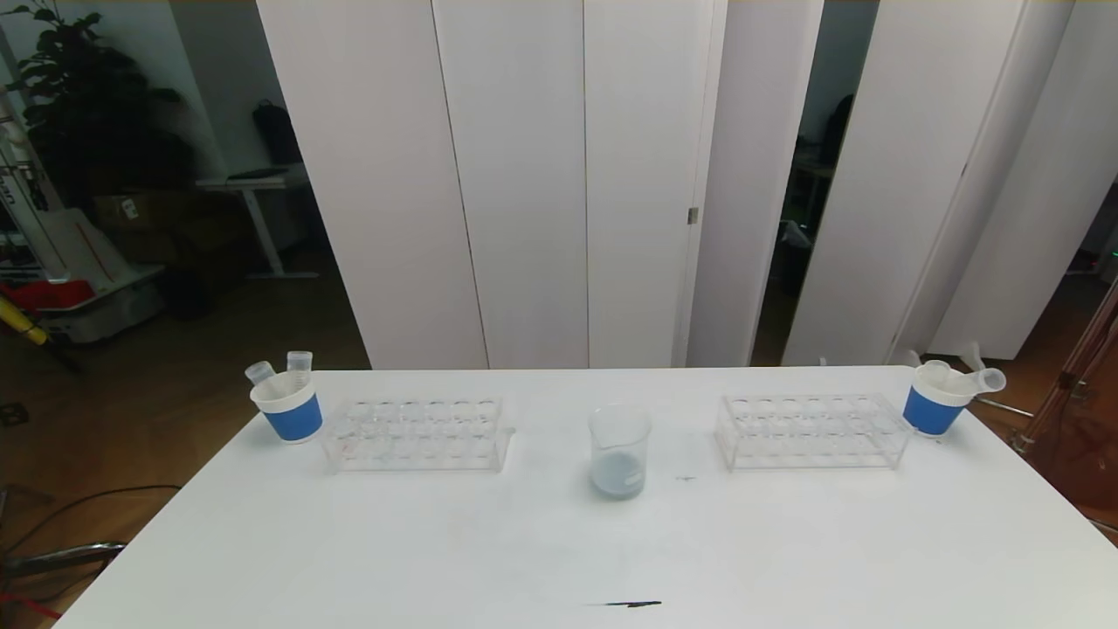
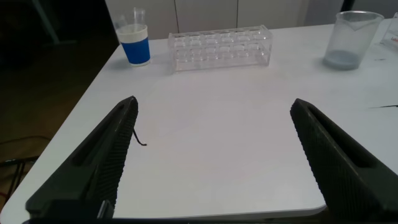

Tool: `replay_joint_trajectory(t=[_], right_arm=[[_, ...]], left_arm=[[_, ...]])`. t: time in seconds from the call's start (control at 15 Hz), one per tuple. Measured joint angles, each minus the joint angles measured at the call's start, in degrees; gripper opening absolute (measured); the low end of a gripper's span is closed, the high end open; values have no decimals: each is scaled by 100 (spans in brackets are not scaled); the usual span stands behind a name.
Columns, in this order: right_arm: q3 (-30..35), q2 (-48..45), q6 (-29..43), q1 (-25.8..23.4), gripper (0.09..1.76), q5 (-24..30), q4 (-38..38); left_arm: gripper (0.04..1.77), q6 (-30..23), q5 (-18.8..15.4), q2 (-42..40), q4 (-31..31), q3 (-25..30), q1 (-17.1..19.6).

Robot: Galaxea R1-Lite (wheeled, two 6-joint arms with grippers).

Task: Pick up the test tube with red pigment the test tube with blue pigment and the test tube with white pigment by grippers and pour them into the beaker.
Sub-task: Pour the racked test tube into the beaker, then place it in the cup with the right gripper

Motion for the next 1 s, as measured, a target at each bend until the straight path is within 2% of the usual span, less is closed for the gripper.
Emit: replay_joint_trajectory(t=[0.27, 0.33, 0.47, 0.6, 0.73, 0.8, 1.0], right_arm=[[569, -1475, -11, 466, 175, -508, 606], [892, -1808, -11, 558, 175, -612, 719], [1604, -2203, 211, 656, 175, -1152, 752], [2400, -2432, 569, 766, 175, -1499, 568], [3185, -2717, 680, 1093, 175, -1598, 177], [3439, -2844, 711, 1248, 175, -1626, 82], [4140, -3294, 664, 1315, 175, -1634, -6]], left_arm=[[175, 0, 2, 0, 0, 0, 0], [175, -2, 0, 0, 0, 0, 0], [175, -4, 0, 0, 0, 0, 0], [175, -2, 0, 0, 0, 0, 0], [175, -2, 2, 0, 0, 0, 0], [175, -4, 2, 0, 0, 0, 0], [175, -2, 2, 0, 0, 0, 0]])
